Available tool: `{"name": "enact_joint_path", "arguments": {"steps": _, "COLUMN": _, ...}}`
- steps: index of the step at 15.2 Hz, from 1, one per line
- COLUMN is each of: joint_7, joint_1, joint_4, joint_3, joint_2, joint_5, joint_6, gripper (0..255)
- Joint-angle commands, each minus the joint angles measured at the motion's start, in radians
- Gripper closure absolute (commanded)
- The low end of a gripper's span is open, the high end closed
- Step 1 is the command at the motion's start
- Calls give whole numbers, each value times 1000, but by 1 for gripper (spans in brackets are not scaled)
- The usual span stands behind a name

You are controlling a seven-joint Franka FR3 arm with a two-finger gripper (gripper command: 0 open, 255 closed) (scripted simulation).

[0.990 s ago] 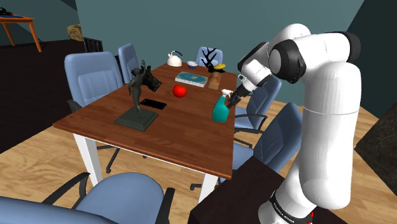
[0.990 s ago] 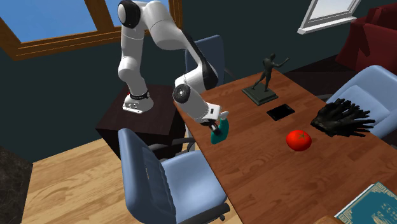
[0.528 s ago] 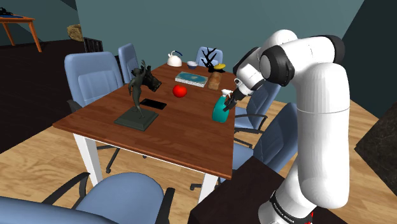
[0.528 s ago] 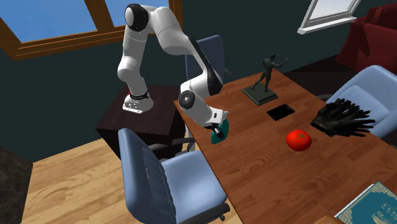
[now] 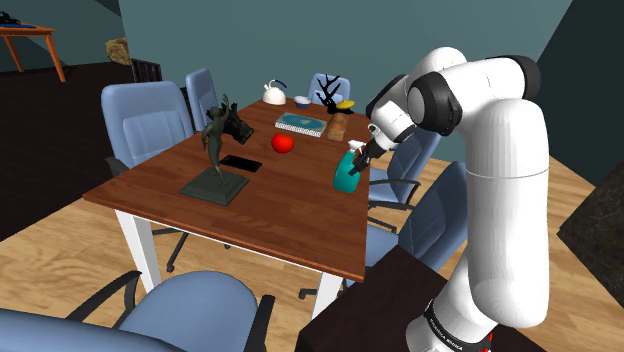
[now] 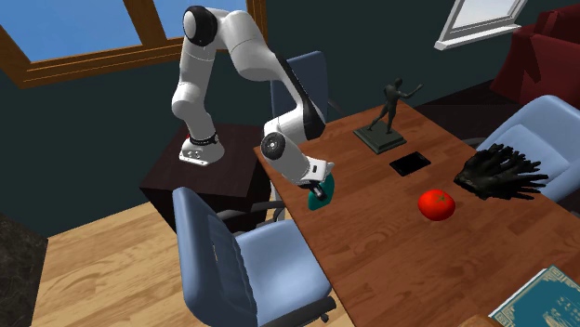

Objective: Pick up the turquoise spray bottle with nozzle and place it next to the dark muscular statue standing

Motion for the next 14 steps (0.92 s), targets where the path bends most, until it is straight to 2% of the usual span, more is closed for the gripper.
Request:
{"name": "enact_joint_path", "arguments": {"steps": 1, "joint_7": 0, "joint_1": 0, "joint_4": 0, "joint_3": 0, "joint_2": 0, "joint_5": 0, "joint_6": 0, "gripper": 255}}
{"name": "enact_joint_path", "arguments": {"steps": 9, "joint_7": 0, "joint_1": 0, "joint_4": 0, "joint_3": 0, "joint_2": 0, "joint_5": 0, "joint_6": 0, "gripper": 255}}
{"name": "enact_joint_path", "arguments": {"steps": 14, "joint_7": 51, "joint_1": 30, "joint_4": 6, "joint_3": -36, "joint_2": -49, "joint_5": -60, "joint_6": -16, "gripper": 255}}
